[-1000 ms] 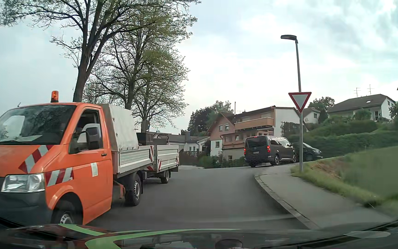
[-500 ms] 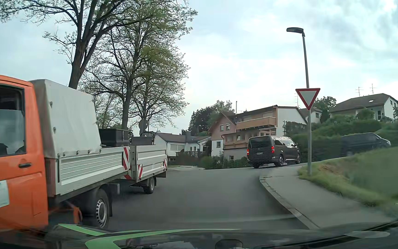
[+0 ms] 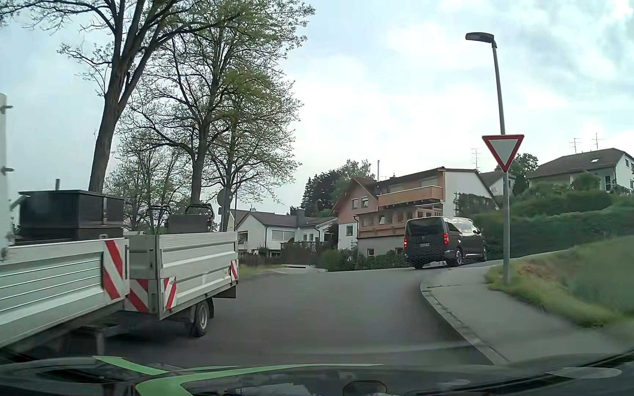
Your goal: Follow the waypoints while adhering to traffic rules and regulations
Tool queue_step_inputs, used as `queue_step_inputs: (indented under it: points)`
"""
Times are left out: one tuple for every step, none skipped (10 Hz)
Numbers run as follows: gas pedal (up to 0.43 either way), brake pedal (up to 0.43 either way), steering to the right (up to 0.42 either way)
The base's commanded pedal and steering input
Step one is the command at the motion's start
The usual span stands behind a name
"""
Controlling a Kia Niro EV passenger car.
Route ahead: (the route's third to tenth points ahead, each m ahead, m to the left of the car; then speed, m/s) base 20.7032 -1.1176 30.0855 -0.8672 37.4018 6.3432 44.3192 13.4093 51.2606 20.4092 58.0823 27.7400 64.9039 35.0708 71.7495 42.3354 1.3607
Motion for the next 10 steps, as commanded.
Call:
queue_step_inputs:
  points:
    - [0.15,0.0,-0.016]
    - [0.15,0.0,-0.016]
    - [0.15,0.0,-0.016]
    - [0.15,0.0,-0.016]
    - [0.15,0.0,-0.016]
    - [0.15,0.0,-0.016]
    - [0.15,0.0,-0.012]
    - [0.15,0.0,-0.008]
    - [0.157,0.0,-0.008]
    - [0.209,0.0,-0.008]
